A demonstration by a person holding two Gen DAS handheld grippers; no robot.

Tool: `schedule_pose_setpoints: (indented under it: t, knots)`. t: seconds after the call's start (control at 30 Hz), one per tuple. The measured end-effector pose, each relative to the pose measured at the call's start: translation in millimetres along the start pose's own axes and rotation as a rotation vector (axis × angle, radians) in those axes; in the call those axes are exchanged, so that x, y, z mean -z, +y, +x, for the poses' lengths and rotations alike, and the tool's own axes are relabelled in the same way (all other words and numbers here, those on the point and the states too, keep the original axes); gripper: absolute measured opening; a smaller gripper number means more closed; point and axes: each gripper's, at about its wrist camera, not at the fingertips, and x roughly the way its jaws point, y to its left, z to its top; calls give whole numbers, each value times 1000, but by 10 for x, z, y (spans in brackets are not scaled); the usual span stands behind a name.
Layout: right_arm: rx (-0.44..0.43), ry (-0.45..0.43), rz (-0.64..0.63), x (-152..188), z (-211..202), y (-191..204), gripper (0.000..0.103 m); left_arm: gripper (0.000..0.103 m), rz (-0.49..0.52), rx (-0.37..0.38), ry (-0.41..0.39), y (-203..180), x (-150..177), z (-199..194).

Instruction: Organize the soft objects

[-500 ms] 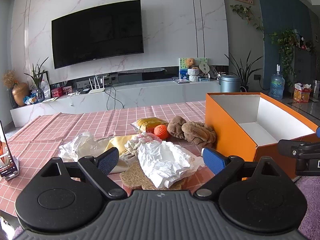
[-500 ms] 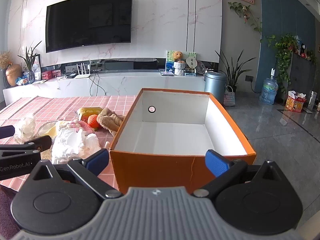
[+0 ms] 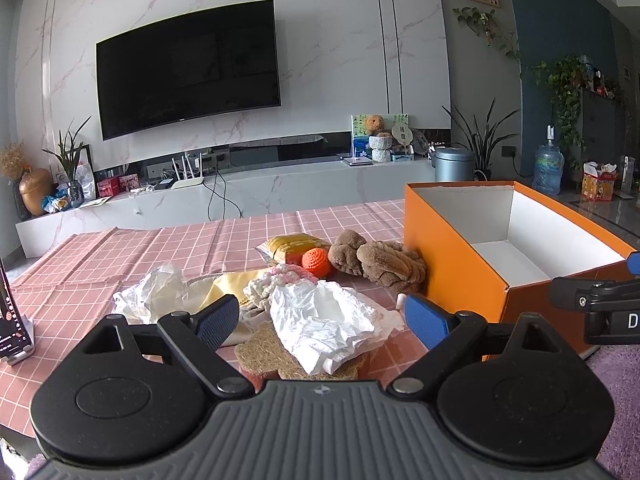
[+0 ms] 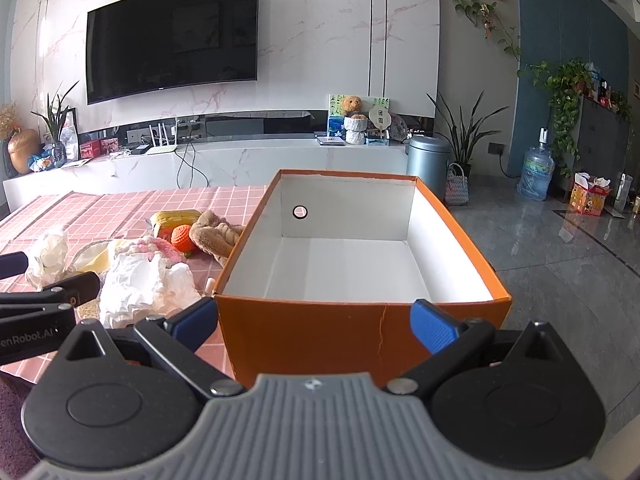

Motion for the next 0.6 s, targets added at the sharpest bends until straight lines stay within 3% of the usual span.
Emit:
schedule_pose_setpoints:
  t: [0.6]
  knots:
    - [9,-6,-1,3,-7,18,101,103,-1,5,10,1,7,20]
